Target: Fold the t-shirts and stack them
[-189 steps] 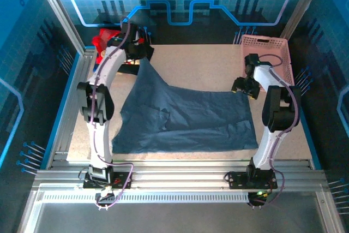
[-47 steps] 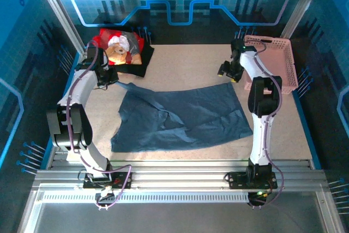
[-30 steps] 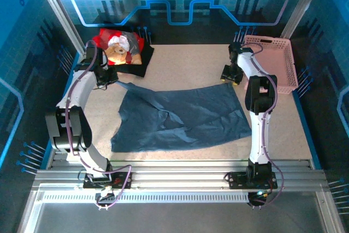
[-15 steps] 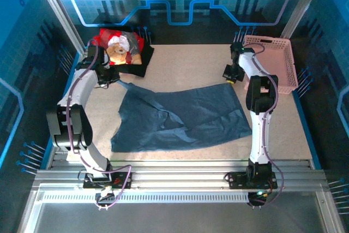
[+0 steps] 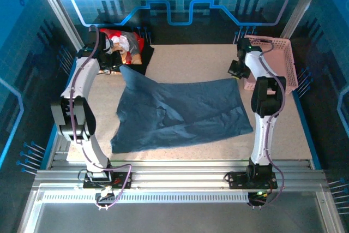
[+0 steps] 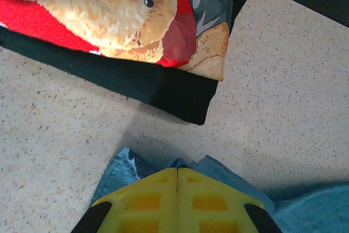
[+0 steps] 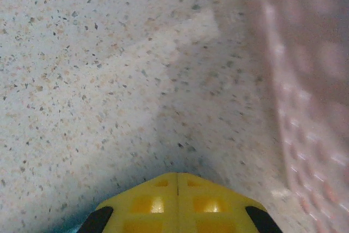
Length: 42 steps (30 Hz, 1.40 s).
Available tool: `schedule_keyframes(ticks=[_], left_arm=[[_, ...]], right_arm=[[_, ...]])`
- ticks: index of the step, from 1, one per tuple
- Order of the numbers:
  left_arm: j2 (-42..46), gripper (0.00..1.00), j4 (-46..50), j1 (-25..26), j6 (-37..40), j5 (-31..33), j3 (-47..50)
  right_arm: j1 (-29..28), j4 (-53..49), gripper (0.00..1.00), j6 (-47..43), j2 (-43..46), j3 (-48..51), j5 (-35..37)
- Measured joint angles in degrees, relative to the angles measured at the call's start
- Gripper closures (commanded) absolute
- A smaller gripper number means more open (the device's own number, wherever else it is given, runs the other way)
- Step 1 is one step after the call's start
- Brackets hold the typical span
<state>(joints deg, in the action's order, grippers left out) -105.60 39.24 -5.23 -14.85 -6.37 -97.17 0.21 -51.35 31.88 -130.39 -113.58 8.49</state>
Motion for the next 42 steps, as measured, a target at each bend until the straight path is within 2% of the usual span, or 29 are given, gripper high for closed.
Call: schedule_keyframes(ticks=[6,13,22,28,42], left_arm=[[-4.83,1.00,2.08,0.00,0.81,-0.13,-4.92],[-7.63,1.00,3.45,0.07,1.53,-0.15,-6.25],[-6.82,1.00,3.72,0.07,1.53,-1.68,-5.42],[0.98,1.00,2.23,0.07,1.31,-3.21,3.32],[27.06,1.00,-3.37,0.07,-5.75,-5.97,34.93]], right_arm=[[0.63,4.04,1.00,0.26,5.99,6.14,1.92],[0.63,6.12,1.00,0.24,6.08,6.27,3.04],[0.63,7.50,1.00,0.22,7.04,9.01,3.06],[0.63,9.09,1.00,0.04,12.07,14.12,2.89],[0.81,10.95,1.00,-2.03,24.76,30.64,2.91]])
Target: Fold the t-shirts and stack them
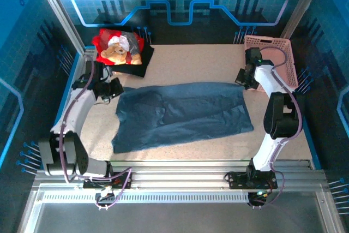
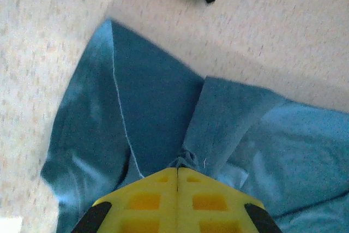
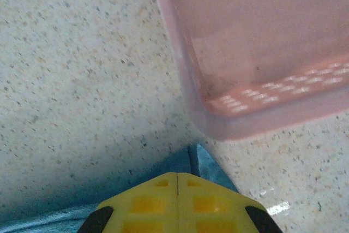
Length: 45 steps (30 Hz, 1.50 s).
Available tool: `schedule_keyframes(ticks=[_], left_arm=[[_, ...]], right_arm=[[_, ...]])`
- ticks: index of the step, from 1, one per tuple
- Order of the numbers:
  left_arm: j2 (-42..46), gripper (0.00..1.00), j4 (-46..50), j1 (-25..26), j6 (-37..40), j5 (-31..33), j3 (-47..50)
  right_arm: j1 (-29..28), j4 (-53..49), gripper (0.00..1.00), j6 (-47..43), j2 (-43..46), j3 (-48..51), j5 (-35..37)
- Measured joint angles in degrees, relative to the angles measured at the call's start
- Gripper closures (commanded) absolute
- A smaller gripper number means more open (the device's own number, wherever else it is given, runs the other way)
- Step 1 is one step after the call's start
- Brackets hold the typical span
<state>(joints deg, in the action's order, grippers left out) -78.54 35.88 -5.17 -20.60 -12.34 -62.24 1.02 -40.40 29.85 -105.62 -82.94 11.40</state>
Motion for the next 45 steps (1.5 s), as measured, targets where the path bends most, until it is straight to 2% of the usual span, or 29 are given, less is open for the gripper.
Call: schedule_keyframes(ticks=[8,15,22,36,45], left_arm=[[12.72,1.00,2.08,-0.02,-4.79,1.75,11.91],[15.93,1.00,6.08,0.00,-8.70,5.29,17.77],[17.94,1.00,6.36,2.34,-11.98,5.51,20.63],[28.85,1.00,12.41,5.16,-18.99,5.18,21.94],[30.93,1.00,15.74,10.10,-25.27,5.38,23.37]], right_arm=[[0.74,0.24,1.00,-1.88,3.87,6.43,0.09],[1.68,0.66,1.00,-2.54,8.20,13.05,0.20],[1.75,0.61,1.00,-2.54,8.92,17.64,0.22],[2.80,1.51,1.00,-2.71,8.92,17.75,0.20],[3.17,1.55,1.00,-2.75,8.85,17.75,0.17]])
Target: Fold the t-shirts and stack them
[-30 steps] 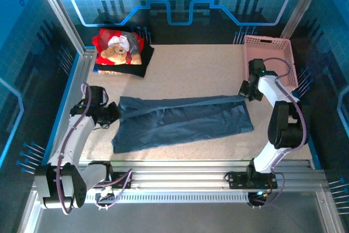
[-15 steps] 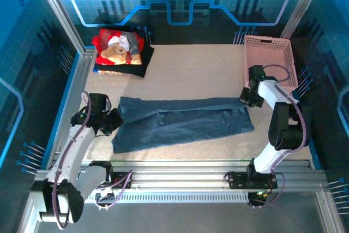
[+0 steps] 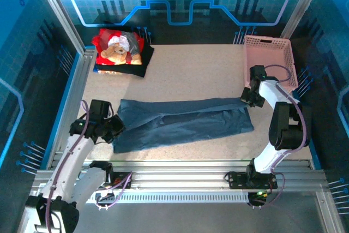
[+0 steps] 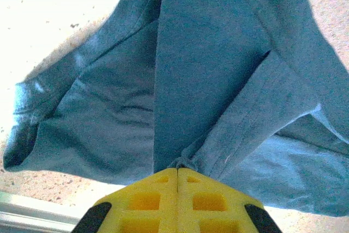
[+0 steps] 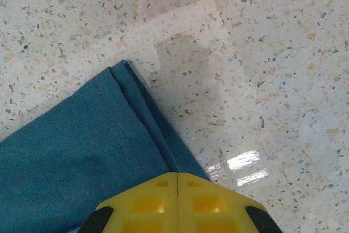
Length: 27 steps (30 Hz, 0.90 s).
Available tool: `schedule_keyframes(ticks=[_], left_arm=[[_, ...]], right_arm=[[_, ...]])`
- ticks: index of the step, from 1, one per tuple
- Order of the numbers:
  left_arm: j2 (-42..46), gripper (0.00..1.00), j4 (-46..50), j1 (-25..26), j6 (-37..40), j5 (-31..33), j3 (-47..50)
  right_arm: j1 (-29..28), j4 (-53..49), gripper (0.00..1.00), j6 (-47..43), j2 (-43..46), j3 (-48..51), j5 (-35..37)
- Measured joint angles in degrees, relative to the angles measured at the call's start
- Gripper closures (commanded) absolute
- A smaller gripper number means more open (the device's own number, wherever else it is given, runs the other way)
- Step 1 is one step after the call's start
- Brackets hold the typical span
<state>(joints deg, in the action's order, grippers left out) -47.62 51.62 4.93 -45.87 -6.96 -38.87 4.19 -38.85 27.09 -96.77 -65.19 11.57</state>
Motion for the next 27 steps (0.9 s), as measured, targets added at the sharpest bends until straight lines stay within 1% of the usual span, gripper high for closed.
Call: schedule_keyframes(ticks=[5,10,11,13,14,15,16,17,18,20,21,23,25,27], left_arm=[[0.07,1.00,1.95,2.69,-3.56,0.81,3.17],[0.09,1.00,1.66,3.23,-5.55,1.36,5.57],[0.04,0.95,0.96,3.45,-6.05,1.29,6.58],[-0.35,0.80,-0.61,3.82,-6.75,1.03,8.48],[-0.81,0.71,-1.46,3.89,-7.15,0.81,9.40],[-1.18,0.61,-2.10,3.93,-7.45,0.61,9.94],[-1.55,0.53,-2.62,3.98,-8.07,0.52,10.34],[-1.73,0.48,-2.97,4.00,-8.31,0.44,10.32],[-1.73,0.45,-3.32,4.04,-8.50,0.55,10.12],[-1.73,0.40,-2.99,4.04,-9.11,0.74,8.31],[-1.75,0.39,-2.67,4.09,-9.16,1.03,6.71],[-2.16,0.36,-2.71,4.09,-9.09,1.66,2.16],[-3.39,0.35,-3.65,4.09,-8.48,1.84,-2.40],[-5.62,0.35,-5.46,4.15,-7.56,1.79,-5.90]], right_arm=[[0.00,0.11,1.00,0.00,0.00,0.00,0.02],[0.00,0.20,1.00,0.00,-0.33,0.00,0.04],[0.00,0.20,0.98,0.00,-0.46,0.02,0.04],[0.00,0.28,0.88,0.02,-0.76,0.02,0.04],[0.00,0.35,0.80,0.13,-0.92,0.02,0.04],[0.00,0.39,0.73,0.35,-1.07,0.04,0.02],[0.00,0.35,0.65,0.37,-1.18,0.04,0.04],[0.02,0.33,0.55,0.39,-1.18,0.04,0.04],[0.02,0.35,0.48,0.57,-1.18,0.04,0.04],[0.02,0.33,0.40,0.57,-0.94,0.04,-0.02],[0.02,0.28,0.36,0.66,-0.61,0.07,-0.15],[0.00,0.11,0.26,0.68,1.40,0.13,-1.14],[-0.20,-0.02,0.17,0.50,4.92,0.46,-2.19],[-0.76,0.15,0.11,-0.13,9.01,0.85,-3.78]])
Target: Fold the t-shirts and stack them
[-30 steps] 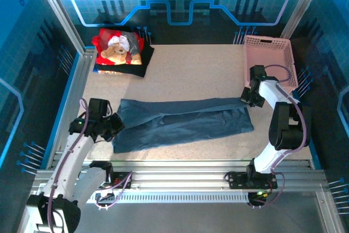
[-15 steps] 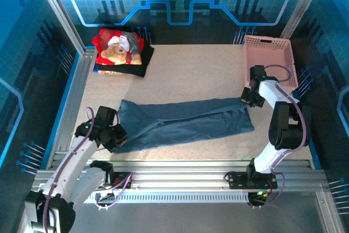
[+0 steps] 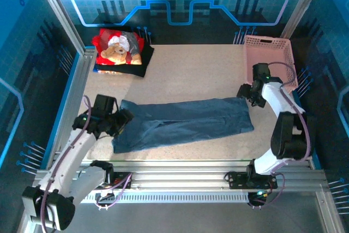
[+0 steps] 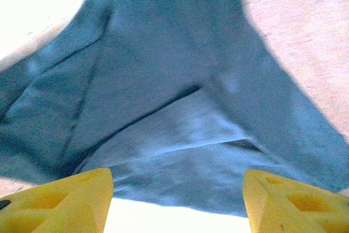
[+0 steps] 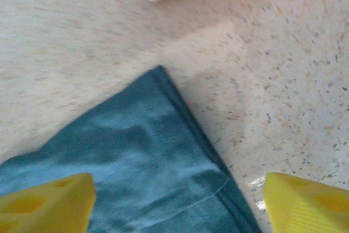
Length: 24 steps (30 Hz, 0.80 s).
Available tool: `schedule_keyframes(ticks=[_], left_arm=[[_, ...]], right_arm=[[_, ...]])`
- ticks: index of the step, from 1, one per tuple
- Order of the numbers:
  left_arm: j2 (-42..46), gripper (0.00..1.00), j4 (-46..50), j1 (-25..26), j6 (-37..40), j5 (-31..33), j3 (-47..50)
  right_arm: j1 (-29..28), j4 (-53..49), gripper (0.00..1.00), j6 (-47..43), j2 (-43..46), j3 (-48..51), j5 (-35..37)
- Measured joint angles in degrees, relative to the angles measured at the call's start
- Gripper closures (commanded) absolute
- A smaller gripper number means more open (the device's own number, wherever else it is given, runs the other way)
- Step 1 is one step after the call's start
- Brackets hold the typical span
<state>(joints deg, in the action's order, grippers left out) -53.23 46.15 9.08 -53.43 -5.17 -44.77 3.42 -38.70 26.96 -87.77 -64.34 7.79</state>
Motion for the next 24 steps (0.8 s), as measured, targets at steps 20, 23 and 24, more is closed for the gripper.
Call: schedule_keyframes(ticks=[20,23,24], left_arm=[[-42.29,0.67,-17.79,-1.77,11.58,2.43,-13.22],[-46.38,0.68,-18.84,-2.82,11.61,4.24,-14.14],[-47.28,0.68,-19.08,-3.13,11.63,4.68,-14.25]], right_arm=[[-17.29,11.34,0.06,-5.20,-0.57,8.00,-21.57],[-17.29,11.19,0.07,-3.45,-7.82,5.35,-20.17],[-17.29,11.08,0.07,-3.08,-9.77,4.44,-19.61]])
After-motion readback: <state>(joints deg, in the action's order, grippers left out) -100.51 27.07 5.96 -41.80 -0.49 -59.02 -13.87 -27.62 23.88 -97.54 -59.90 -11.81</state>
